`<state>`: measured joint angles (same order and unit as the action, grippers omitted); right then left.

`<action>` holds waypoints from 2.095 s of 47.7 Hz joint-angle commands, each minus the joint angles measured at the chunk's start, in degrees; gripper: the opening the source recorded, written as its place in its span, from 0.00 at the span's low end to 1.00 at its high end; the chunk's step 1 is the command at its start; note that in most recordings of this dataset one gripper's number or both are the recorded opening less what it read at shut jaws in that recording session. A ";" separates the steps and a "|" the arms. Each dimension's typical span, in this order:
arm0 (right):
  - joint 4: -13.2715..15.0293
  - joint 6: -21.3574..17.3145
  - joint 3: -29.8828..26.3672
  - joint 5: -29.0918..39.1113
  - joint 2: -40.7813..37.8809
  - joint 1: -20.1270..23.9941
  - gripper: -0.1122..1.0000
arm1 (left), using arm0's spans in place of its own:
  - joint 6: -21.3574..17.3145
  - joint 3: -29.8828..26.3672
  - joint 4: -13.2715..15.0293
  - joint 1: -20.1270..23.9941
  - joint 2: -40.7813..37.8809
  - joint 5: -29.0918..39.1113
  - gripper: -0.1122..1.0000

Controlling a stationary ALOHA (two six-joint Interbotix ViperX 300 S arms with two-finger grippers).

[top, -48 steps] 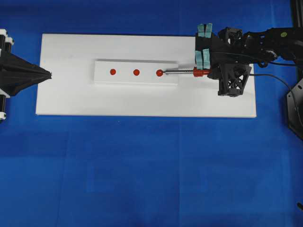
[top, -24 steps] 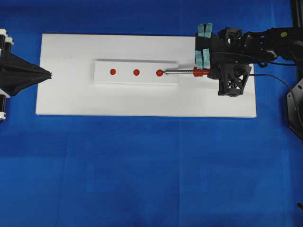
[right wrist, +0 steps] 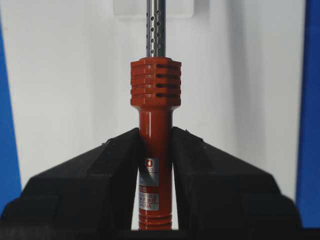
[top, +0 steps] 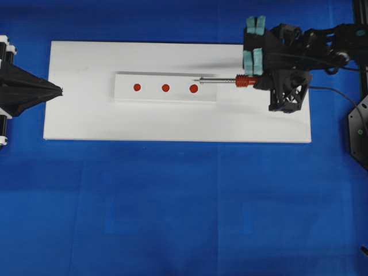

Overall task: Touch the tip of the soldering iron to the mark.
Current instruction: 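Lift the iron and carry it back toward the table front, then lower the soldering iron onto the blue table surface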

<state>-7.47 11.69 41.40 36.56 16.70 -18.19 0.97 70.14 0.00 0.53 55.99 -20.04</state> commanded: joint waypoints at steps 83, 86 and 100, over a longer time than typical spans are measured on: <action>24.08 -56.87 -3.16 3.60 3.52 38.94 0.16 | 0.00 -1.05 -0.09 0.09 -0.18 -1.32 0.12; 25.05 -58.18 -3.43 3.96 3.08 39.55 0.16 | 0.00 -0.97 -0.09 0.09 -0.26 -1.32 0.12; 25.84 -58.45 -7.12 3.87 -2.37 39.64 0.16 | 0.09 -1.05 -0.09 0.09 -0.18 -1.49 0.12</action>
<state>17.75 -46.67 37.27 40.61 15.12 21.36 0.97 70.14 0.00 0.53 55.99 -20.83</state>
